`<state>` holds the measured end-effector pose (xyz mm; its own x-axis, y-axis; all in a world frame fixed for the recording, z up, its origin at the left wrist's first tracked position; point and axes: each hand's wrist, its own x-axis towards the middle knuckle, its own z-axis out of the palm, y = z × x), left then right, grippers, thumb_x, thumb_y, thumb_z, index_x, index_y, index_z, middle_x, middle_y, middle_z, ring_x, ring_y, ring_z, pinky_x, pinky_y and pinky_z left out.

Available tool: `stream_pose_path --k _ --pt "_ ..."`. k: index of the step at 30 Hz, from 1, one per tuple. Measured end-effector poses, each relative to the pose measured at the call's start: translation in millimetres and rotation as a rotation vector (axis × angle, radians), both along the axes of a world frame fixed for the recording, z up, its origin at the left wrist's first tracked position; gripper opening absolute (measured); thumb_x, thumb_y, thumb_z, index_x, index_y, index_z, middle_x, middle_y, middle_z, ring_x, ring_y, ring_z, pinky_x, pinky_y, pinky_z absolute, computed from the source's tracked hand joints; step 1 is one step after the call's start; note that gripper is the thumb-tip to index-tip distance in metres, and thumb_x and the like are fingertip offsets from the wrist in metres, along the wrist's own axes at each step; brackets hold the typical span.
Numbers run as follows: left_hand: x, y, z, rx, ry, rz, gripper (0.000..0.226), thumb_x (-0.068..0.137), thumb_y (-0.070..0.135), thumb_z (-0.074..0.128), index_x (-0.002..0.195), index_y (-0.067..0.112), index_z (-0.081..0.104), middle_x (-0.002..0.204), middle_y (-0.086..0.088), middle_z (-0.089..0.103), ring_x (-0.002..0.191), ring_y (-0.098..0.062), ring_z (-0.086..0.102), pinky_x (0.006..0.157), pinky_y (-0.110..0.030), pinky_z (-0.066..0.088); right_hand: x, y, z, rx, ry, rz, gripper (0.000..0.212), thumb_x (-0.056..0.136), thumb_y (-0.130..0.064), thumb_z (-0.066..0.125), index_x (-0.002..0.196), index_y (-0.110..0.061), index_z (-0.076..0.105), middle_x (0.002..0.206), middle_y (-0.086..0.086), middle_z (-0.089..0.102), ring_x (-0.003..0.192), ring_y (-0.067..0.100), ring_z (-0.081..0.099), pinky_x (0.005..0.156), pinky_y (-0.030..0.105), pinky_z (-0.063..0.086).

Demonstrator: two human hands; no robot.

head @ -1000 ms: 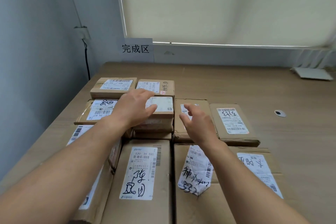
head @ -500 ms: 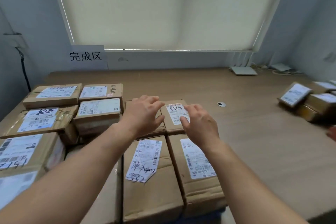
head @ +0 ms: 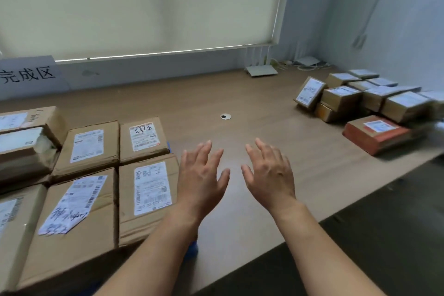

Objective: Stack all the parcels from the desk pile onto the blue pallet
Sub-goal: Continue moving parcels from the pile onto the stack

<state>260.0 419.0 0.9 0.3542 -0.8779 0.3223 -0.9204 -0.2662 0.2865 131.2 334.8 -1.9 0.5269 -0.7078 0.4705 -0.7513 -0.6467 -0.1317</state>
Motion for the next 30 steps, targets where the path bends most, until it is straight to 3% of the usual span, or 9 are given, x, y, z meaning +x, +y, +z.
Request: stream_pose_path --k 3,5,9,12,17,24,30 --pt "-43.8 -23.1 -7.3 0.094 -0.030 -0.003 0.055 0.095 0.051 0.031 0.143 0.024 0.038 0.154 -0.005 0.027 0.144 -0.023 0.019 0.115 -0.043 0.002 -45.2 -17.1 -10.3 -0.022 0.021 -0.024 0.050 0.067 -0.029 0.081 0.112 -0.011 0.067 0.119 0.018 0.063 0.105 0.034 0.063 0.086 0.050 0.050" --pt "-69.1 -39.3 -19.1 0.100 -0.041 -0.010 0.057 0.096 0.053 0.026 0.148 0.029 0.022 0.159 0.000 0.010 0.146 -0.018 0.000 0.115 -0.040 -0.009 -74.1 -27.7 -17.2 -0.015 0.034 -0.051 0.050 0.068 -0.031 0.080 0.113 -0.012 0.067 0.122 0.017 0.062 0.108 0.034 0.062 0.090 0.052 0.047" --pt "-118.8 -67.2 -28.8 0.104 0.008 -0.069 0.073 0.085 0.062 0.006 0.147 0.029 0.026 0.158 0.001 0.013 0.146 -0.018 0.002 0.115 -0.041 -0.007 -128.0 -48.7 -28.5 0.028 0.051 -0.140 0.053 0.068 -0.036 0.080 0.114 -0.014 0.067 0.122 0.017 0.062 0.108 0.035 0.062 0.090 0.054 0.046" --pt "-147.8 -86.7 -33.1 0.123 0.020 -0.110 0.077 0.082 0.063 0.005 0.147 0.029 0.026 0.158 0.001 0.015 0.146 -0.018 0.003 0.115 -0.041 -0.006 -160.5 -65.5 -33.6 0.047 0.042 -0.204 0.053 0.068 -0.037 0.080 0.115 -0.014 0.066 0.122 0.018 0.062 0.107 0.035 0.062 0.090 0.055 0.045" --pt "-176.1 -124.3 -36.7 0.193 0.004 -0.142 0.057 0.097 0.054 0.021 0.149 0.031 0.014 0.159 0.003 0.004 0.146 -0.016 -0.004 0.117 -0.041 -0.008 -191.5 -99.1 -42.4 0.068 0.041 -0.279 0.052 0.073 -0.038 0.076 0.117 -0.014 0.065 0.123 0.018 0.061 0.109 0.034 0.061 0.093 0.054 0.044" --pt "-201.4 -201.3 -53.2 0.209 0.055 -0.189 0.058 0.097 0.051 0.025 0.150 0.030 0.014 0.159 0.003 0.007 0.146 -0.015 -0.002 0.117 -0.039 -0.007 -217.6 -168.3 -51.8 0.089 0.078 -0.323 0.051 0.070 -0.037 0.078 0.113 -0.014 0.066 0.118 0.017 0.064 0.105 0.033 0.064 0.090 0.053 0.046" --pt "-217.2 -292.7 -54.9 0.164 0.184 -0.222 0.059 0.097 0.049 0.033 0.149 0.027 0.019 0.156 0.004 0.021 0.143 -0.014 0.017 0.115 -0.028 0.012 -237.2 -255.8 -40.7 0.145 0.102 -0.309 0.052 0.080 -0.037 0.069 0.125 -0.013 0.058 0.125 0.015 0.060 0.112 0.031 0.059 0.090 0.045 0.048"
